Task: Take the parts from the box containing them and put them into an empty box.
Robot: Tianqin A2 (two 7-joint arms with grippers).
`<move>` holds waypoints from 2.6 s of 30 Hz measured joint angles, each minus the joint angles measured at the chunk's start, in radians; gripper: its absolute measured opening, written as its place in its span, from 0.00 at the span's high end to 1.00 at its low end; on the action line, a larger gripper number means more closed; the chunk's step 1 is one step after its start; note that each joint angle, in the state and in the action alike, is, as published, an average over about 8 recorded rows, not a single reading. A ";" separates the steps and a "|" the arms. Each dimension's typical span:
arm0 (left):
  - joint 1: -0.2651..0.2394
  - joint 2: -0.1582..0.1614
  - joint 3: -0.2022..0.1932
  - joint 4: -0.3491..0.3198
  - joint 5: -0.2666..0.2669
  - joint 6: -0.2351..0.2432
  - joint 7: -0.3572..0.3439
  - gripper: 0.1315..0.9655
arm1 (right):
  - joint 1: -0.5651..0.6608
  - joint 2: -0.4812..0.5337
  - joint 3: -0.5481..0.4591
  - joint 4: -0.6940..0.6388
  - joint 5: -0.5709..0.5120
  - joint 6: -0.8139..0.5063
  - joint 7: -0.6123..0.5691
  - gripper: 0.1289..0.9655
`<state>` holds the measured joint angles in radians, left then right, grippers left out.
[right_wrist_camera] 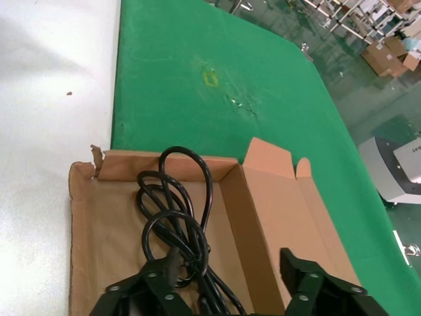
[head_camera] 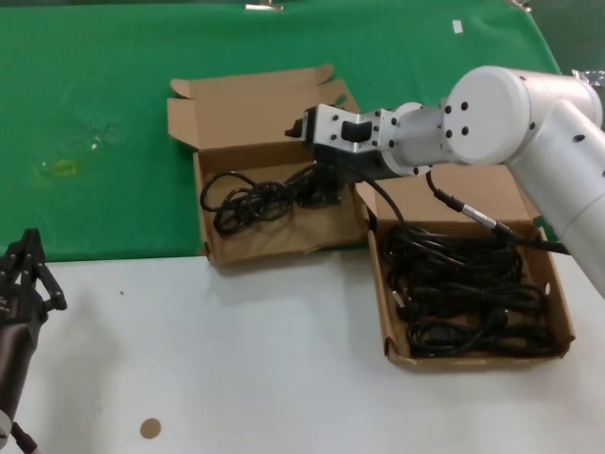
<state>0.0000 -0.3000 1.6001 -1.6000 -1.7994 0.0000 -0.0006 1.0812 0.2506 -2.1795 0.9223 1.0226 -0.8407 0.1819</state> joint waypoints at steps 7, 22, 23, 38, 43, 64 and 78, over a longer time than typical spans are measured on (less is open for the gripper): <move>0.000 0.000 0.000 0.000 0.000 0.000 0.000 0.97 | -0.010 0.003 0.006 0.013 0.004 0.006 0.004 0.50; 0.000 0.000 0.000 0.000 0.000 0.000 0.000 0.82 | -0.173 0.010 0.094 0.114 0.122 0.133 -0.025 0.13; 0.000 0.000 0.000 0.000 0.000 0.000 0.000 0.80 | -0.188 0.011 0.101 0.123 0.132 0.144 -0.027 0.11; 0.000 0.000 0.000 0.000 0.000 0.000 0.000 0.50 | -0.404 0.020 0.217 0.257 0.288 0.313 -0.065 0.01; 0.000 0.000 0.000 0.000 0.000 0.000 0.001 0.37 | -0.476 0.023 0.256 0.302 0.341 0.369 -0.077 0.00; 0.000 0.000 0.000 0.000 0.000 0.000 0.000 0.05 | -0.777 0.036 0.417 0.489 0.558 0.604 -0.129 0.00; 0.000 0.000 0.000 0.000 -0.001 0.000 0.001 0.00 | -0.979 0.045 0.524 0.614 0.703 0.760 -0.164 0.00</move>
<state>0.0000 -0.3000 1.6000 -1.6000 -1.8000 0.0000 -0.0001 0.1024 0.2956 -1.6551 1.5361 1.7256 -0.0802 0.0178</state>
